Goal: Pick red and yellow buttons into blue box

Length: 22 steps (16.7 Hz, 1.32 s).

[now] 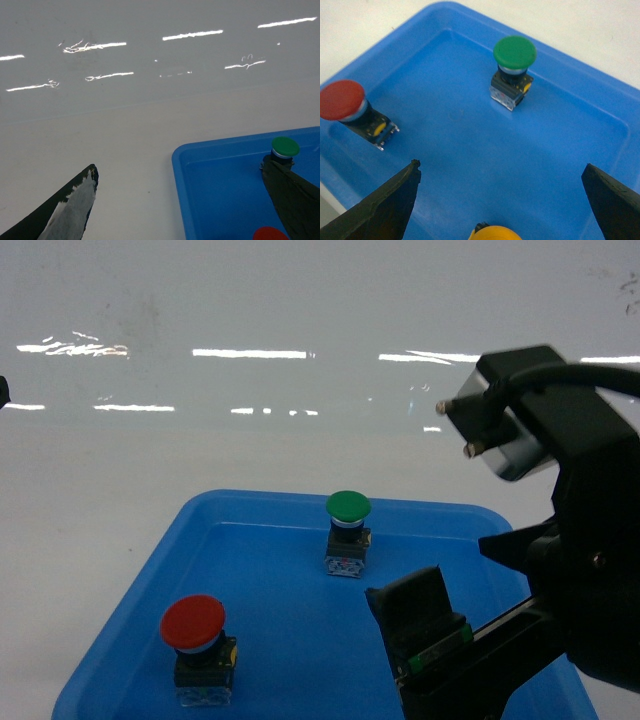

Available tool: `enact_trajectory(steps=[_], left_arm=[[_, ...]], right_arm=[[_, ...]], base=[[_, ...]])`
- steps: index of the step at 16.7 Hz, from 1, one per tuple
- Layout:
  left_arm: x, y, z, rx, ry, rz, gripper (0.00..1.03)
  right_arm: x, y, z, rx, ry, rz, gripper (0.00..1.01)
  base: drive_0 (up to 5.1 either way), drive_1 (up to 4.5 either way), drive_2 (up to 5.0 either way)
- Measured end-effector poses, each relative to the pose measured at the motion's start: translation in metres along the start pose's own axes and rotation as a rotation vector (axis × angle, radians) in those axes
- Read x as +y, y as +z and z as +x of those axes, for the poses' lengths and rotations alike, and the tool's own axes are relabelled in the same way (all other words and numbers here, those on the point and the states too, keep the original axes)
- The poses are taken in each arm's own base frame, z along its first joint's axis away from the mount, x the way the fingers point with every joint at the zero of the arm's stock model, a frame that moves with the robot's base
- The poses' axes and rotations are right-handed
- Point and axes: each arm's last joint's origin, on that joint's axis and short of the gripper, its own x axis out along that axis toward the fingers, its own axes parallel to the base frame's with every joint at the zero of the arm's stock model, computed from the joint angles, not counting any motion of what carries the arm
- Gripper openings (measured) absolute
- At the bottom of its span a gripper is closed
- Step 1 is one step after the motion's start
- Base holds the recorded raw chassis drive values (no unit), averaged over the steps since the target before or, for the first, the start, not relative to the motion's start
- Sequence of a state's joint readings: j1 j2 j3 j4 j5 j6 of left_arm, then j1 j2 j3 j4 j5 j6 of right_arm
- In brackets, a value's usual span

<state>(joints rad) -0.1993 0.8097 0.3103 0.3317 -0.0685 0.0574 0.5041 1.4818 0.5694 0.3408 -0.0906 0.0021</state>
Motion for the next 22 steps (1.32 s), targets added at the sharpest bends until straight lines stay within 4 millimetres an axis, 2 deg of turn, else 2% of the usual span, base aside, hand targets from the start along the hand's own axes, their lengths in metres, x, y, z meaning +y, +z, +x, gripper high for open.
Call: enact_trajectory(steps=[9,12,14,15,16,18,20,22], left_arm=[[0.0,0.0,0.0,0.0,0.0,0.0,0.98],[0.0,0.0,0.0,0.0,0.0,0.0,0.98],[0.0,0.0,0.0,0.0,0.0,0.0,0.98],[0.0,0.0,0.0,0.0,0.0,0.0,0.98],[0.0,0.0,0.0,0.0,0.0,0.0,0.98],[0.0,0.0,0.0,0.0,0.0,0.0,0.98],[0.0,0.0,0.0,0.0,0.0,0.0,0.98],[0.0,0.0,0.0,0.0,0.0,0.0,0.98]], right_arm=[[-0.005,-0.044,0.039,0.148,-0.002,0.031,0.98],[-0.006,-0.051,0.043,0.157,-0.013,0.031,0.98],[-0.006,-0.057,0.042,0.17,-0.018,0.032,0.74],[-0.006,-0.058,0.04,0.164,-0.02,0.031,0.67],[-0.006,-0.058,0.037,0.149,-0.023,0.03,0.52],[-0.006,-0.059,0.033,0.133,-0.036,0.028,0.36],[-0.006,-0.06,0.023,0.106,-0.039,0.026,0.36],[-0.012,-0.052,0.006,0.045,-0.073,0.025,0.36]], base=[[0.0,0.0,0.0],[0.0,0.0,0.0],[0.0,0.0,0.0],[0.0,0.0,0.0],[0.0,0.0,0.0],[0.0,0.0,0.0],[0.0,0.0,0.0],[0.0,0.0,0.0]])
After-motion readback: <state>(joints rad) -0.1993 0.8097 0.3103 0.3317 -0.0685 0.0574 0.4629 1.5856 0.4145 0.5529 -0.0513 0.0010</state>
